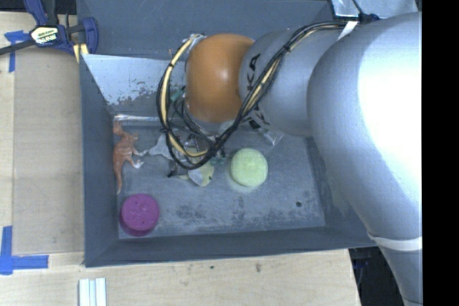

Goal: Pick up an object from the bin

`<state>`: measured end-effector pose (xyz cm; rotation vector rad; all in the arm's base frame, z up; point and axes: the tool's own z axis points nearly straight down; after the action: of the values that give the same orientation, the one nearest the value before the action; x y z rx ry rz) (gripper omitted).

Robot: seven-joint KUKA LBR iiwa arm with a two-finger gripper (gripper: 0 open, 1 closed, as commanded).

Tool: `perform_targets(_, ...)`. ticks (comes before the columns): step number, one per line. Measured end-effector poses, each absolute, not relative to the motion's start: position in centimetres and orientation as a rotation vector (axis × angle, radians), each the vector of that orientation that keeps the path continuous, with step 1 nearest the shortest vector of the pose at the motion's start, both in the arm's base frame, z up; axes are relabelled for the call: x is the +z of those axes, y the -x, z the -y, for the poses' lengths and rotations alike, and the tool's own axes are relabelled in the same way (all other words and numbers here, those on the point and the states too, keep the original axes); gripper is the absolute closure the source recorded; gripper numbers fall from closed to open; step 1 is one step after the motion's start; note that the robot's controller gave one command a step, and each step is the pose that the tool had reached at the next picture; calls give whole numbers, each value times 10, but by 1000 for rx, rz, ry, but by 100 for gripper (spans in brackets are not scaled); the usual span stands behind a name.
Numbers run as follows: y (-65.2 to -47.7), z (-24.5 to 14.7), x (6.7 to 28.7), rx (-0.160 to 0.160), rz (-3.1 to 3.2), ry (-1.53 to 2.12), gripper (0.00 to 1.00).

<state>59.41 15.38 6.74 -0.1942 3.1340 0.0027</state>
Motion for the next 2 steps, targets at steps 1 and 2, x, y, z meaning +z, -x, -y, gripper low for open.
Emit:
perform_targets(1, -593, -154, 73, 2, -3134, 195, 100)
perform_targets(2, -594, -154, 83, 2, -3133, 196, 100)
